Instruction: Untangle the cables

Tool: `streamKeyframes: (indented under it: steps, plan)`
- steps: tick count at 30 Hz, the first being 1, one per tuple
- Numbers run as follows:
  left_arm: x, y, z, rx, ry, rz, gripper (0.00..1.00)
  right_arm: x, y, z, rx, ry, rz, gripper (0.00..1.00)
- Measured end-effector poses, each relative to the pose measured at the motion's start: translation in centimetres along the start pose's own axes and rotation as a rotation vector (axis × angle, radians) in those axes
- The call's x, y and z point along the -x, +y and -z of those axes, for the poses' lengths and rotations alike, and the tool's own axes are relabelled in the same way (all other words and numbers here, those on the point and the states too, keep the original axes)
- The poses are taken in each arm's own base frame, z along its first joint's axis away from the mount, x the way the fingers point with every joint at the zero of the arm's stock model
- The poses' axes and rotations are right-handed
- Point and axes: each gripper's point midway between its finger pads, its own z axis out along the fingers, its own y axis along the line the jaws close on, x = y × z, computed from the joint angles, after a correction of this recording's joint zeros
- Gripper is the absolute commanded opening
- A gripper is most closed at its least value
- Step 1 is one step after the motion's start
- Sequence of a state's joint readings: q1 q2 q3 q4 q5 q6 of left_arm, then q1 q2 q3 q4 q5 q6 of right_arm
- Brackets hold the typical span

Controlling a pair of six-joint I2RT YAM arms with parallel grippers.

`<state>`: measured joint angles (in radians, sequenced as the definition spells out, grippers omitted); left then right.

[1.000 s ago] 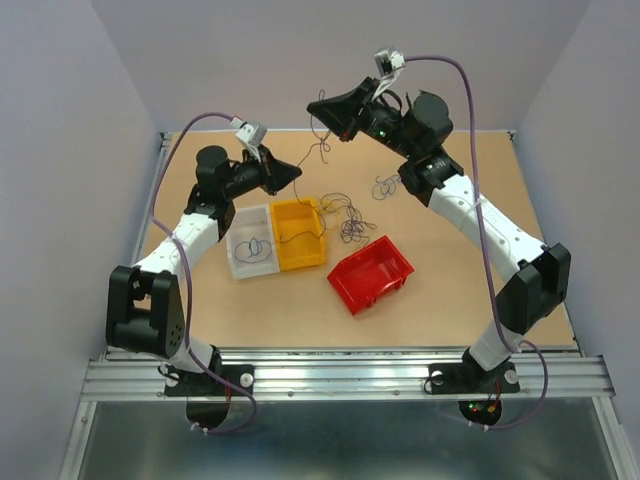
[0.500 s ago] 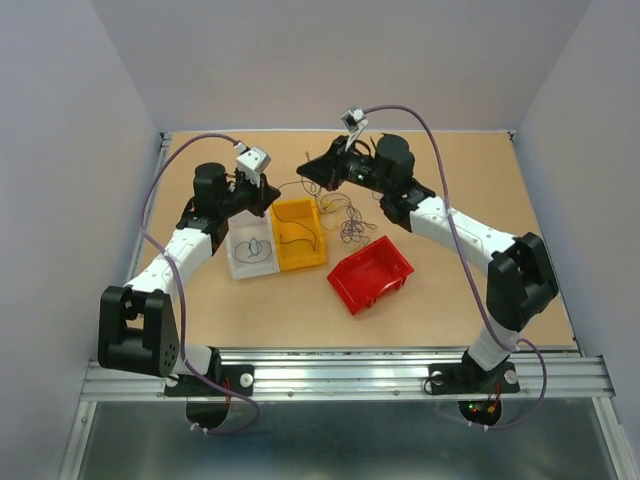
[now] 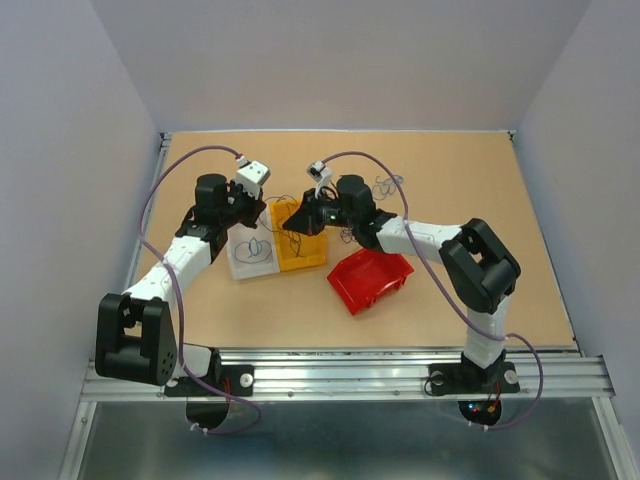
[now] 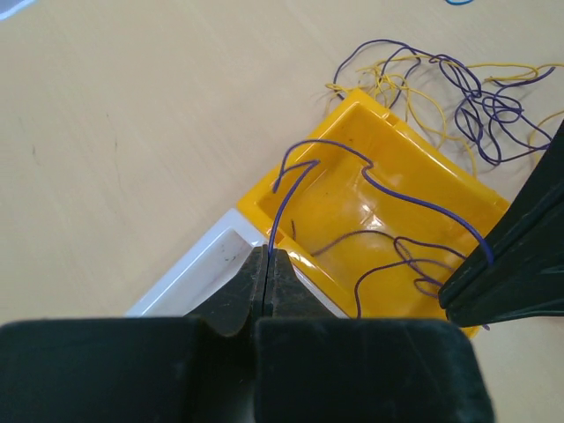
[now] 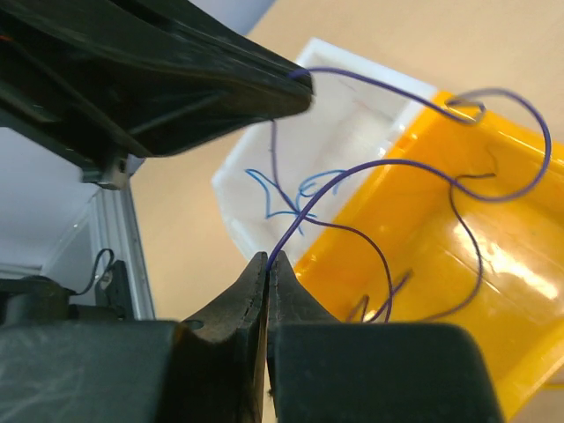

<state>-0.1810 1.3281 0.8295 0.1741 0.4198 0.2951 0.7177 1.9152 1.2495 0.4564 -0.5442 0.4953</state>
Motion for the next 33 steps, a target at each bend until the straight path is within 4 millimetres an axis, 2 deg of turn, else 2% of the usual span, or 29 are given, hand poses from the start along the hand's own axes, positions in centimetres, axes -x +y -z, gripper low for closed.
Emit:
streamKeyframes:
  steps: [3,8,13,16,22,27,29,30,33]
  plan:
    - [0.0,0.1,0.0,0.005,0.002,-0.004,0.00,-1.1,-1.3,0.1,-0.050,0.013,-0.020,0.00]
    - [0.0,0.1,0.0,0.006,0.001,-0.011,0.00,-1.6,-2.7,-0.1,-0.099,0.019,-0.024,0.01]
    - [0.1,-0.4,-0.1,-0.002,0.001,-0.020,0.00,-4.0,-6.3,-0.2,-0.235,0.071,-0.042,0.01]
    - [0.2,-1.5,-0.4,-0.023,0.003,-0.046,0.00,-4.8,-7.7,0.3,-0.306,0.095,-0.041,0.01]
    - [0.2,-4.3,-0.7,-0.089,0.015,-0.115,0.00,-4.0,-8.0,1.5,-0.370,0.093,0.007,0.01]
    - [0.4,-4.6,0.1,-0.090,0.016,-0.145,0.00,-3.1,-6.9,2.3,-0.364,0.089,0.052,0.01]
    - [0.5,-4.5,0.5,-0.082,0.019,-0.157,0.00,-3.1,-6.4,2.4,-0.357,0.096,0.068,0.05]
    - [0.5,-4.4,0.6,-0.077,0.023,-0.161,0.00,-3.2,-6.3,2.4,-0.354,0.100,0.072,0.19]
    - [0.1,-4.3,0.8,-0.070,0.040,-0.171,0.00,-3.8,-5.9,2.3,-0.346,0.123,0.088,0.36]
